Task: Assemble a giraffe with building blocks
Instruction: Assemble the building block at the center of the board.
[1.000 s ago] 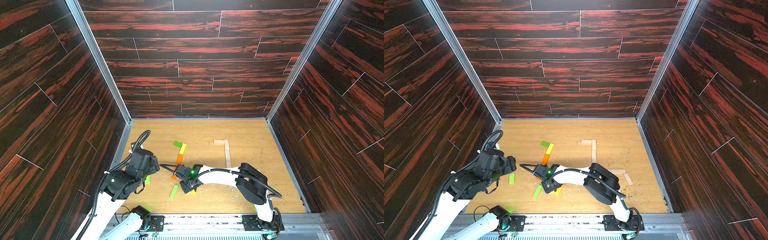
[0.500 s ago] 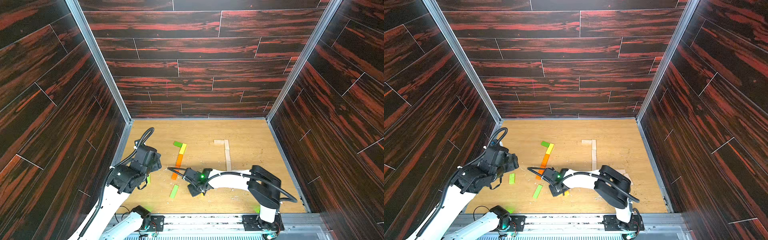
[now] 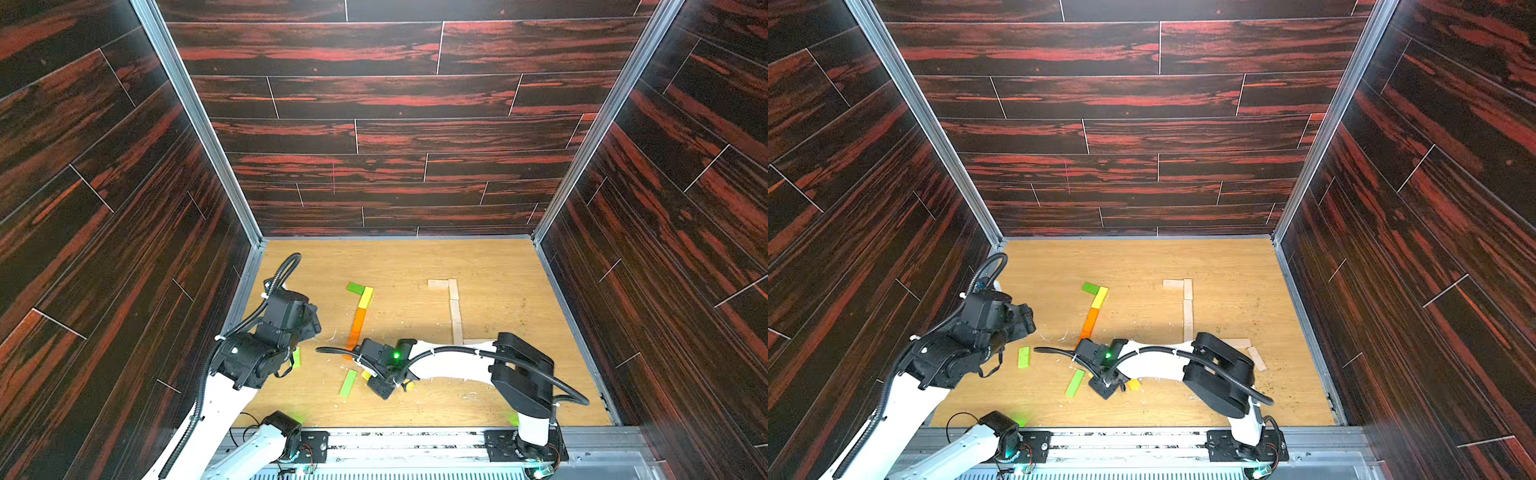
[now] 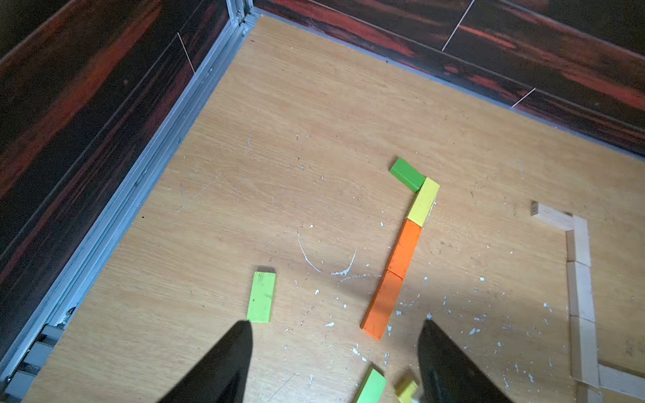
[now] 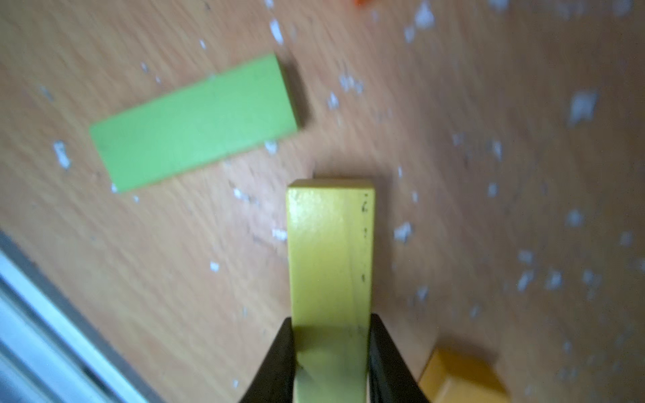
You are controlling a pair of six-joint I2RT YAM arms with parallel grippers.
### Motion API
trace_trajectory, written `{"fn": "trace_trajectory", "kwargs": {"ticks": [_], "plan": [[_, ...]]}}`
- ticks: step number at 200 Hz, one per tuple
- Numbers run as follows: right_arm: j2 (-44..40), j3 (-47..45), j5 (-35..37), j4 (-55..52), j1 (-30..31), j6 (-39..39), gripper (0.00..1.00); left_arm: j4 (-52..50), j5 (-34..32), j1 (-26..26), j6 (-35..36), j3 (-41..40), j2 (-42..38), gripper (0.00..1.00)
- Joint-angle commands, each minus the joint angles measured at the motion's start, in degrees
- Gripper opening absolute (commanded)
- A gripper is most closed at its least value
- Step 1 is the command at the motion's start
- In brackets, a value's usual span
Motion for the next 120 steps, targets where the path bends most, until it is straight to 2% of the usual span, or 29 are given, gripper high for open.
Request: {"fn": "trace_trajectory", "kwargs": {"ticks": [1,120], "plan": [[3.15,2.28,-0.45,-1.26,-1.29,-4.46,0.21,-1.58,-0.98,0.46,0.4,-0.75,-1.23,0.78],[10.63,12.21,-2.69,-5.0,-4.58,-10.24,0.23,-1.72,-2.31,0.95,0.54,-1.57,-2.88,0.78]]}}
